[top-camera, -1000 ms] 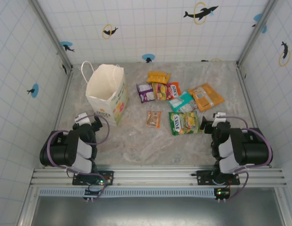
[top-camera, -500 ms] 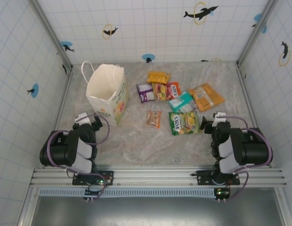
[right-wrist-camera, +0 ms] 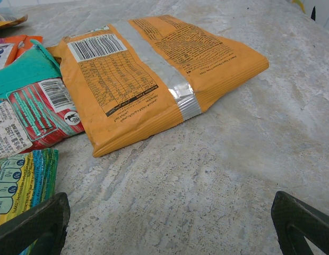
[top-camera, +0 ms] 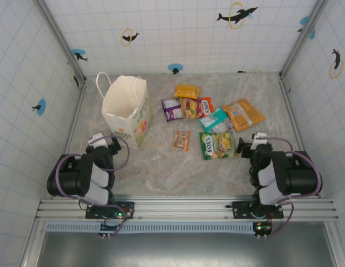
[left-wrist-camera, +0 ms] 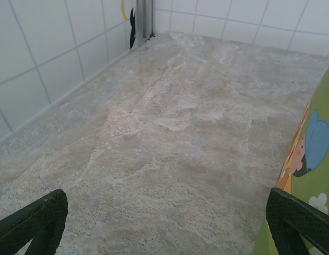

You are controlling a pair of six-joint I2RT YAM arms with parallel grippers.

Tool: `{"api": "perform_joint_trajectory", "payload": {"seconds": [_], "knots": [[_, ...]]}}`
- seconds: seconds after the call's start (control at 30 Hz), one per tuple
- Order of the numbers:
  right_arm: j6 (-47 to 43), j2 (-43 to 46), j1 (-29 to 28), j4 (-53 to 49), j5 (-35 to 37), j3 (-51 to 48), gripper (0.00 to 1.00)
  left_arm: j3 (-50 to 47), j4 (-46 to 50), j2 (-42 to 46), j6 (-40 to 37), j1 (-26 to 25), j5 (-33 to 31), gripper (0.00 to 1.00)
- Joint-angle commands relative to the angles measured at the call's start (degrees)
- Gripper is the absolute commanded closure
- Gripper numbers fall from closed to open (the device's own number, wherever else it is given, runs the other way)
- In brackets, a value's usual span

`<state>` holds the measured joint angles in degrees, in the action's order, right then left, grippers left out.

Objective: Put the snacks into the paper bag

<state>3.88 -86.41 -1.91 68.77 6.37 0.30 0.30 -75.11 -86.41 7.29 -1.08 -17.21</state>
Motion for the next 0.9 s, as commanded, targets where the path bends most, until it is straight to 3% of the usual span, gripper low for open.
{"api": "perform_joint_trajectory", "payload": {"seconds": [0.0,0.37,0.53,0.67,0.87], "knots": [[0.3,-0.6,-0.2,2.9,0.6,-0.1,0.00,-1.7,-2.0,-0.6,-1.3,-0.2,-0.5,0.02],[0.6,-0.2,0.0,2.5,0.6,0.1,0.00,-1.8,-2.3,-0.6,-1.3,-0.2,-0.5,0.02],[2.0,8.2,0.9,-13.1,1.0,4.8,0.00,-1.7,0.1,3.4,-2.9,-1.5,-1.5,0.04],[3.0,17.4,0.6,-30.3,-0.4,10.7,0.00,2.3,16.6,13.7,-5.6,-6.1,-7.3,0.05],[8.1,24.0,-3.1,-49.7,-5.2,22.8,0.00,13.1,49.4,29.7,1.4,-8.0,-7.4,0.15]]}}
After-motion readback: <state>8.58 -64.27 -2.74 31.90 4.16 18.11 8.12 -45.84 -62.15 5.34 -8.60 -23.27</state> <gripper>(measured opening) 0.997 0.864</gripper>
